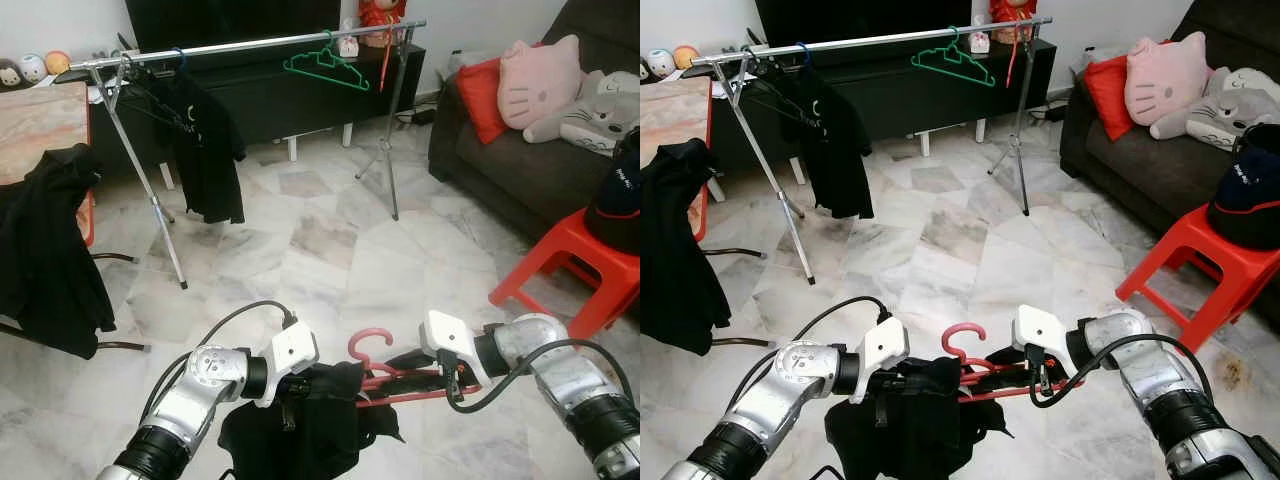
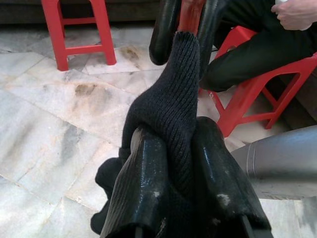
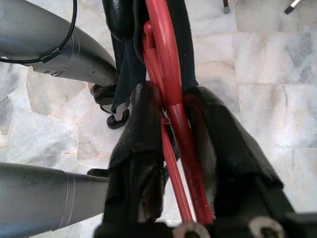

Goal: Hang hanger

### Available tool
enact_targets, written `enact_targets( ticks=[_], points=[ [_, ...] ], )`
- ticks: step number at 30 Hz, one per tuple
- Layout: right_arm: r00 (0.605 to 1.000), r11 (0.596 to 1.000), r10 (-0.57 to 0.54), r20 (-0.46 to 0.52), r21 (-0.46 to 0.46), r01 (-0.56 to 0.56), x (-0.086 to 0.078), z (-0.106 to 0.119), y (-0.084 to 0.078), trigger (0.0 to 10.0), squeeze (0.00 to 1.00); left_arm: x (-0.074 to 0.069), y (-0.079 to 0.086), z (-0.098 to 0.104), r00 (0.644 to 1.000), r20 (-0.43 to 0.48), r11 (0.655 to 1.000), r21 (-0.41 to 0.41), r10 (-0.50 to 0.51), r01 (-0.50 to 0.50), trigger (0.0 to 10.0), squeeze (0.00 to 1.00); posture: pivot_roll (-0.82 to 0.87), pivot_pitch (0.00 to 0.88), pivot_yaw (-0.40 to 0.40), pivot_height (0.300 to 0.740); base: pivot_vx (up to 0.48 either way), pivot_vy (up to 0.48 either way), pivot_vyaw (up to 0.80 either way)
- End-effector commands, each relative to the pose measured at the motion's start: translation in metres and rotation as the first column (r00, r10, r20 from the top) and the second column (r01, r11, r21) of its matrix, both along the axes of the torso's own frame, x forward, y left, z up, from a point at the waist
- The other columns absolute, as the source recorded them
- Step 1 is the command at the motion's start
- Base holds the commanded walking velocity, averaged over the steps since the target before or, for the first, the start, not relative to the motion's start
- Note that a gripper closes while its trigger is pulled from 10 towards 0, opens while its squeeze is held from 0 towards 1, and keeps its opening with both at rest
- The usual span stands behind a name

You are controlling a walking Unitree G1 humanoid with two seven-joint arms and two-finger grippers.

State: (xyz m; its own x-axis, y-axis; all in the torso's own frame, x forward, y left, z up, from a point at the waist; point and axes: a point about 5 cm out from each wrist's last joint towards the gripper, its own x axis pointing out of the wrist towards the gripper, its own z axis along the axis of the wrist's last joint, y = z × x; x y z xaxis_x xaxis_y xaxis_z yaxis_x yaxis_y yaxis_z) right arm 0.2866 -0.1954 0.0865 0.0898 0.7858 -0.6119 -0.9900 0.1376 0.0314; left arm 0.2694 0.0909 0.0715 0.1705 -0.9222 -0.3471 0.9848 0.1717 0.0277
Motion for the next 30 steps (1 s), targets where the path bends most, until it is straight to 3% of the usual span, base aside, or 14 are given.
enact_targets(
  ticks=[1,26,27,28,29,30],
  points=[
    [1.0,1.0,0.022,-0.002,0.006,-0.022,0.002,0.003,0.002,0.0,0.0,0.004,-0.002,0.011,0.999,0.045,1.0,-0.013,-0.009,0.009,10.0,0.0,-0.09,0.0,-0.028,0.74,0.0,0.0,0.0],
    [0.999,0.997,0.029,-0.028,0.067,-0.027,-0.005,-0.009,0.016,0.0,0.0,0.006,-0.003,0.021,0.997,0.06,0.999,-0.017,-0.038,0.039,10.0,0.0,-0.09,0.0,-0.027,0.74,0.0,0.0,0.0],
    [0.999,0.997,0.027,-0.027,0.068,-0.026,-0.005,-0.009,0.017,0.0,0.0,0.006,-0.003,0.021,0.997,0.058,0.999,-0.015,-0.044,0.045,10.0,0.06,-0.09,0.0,-0.027,0.74,0.0,0.0,0.0],
    [0.999,0.997,0.027,-0.026,0.068,-0.025,-0.005,-0.009,0.017,0.0,0.0,0.006,-0.003,0.022,0.997,0.057,0.999,-0.014,-0.048,0.049,10.0,0.06,-0.09,0.0,-0.027,0.74,0.0,0.0,0.0],
    [0.999,0.997,0.026,-0.025,0.068,-0.024,-0.005,-0.009,0.017,0.0,0.0,0.006,-0.002,0.022,0.997,0.058,0.999,-0.014,-0.049,0.05,10.0,1.0,-0.09,0.0,-0.027,0.74,0.0,0.0,0.0],
    [1.0,0.997,0.018,-0.019,0.071,-0.017,-0.004,-0.01,0.019,0.0,0.0,0.008,-0.001,0.024,0.997,0.052,0.999,-0.013,-0.052,0.053,10.0,1.0,-0.09,0.0,-0.024,0.74,0.0,0.0,0.0]
  ],
)
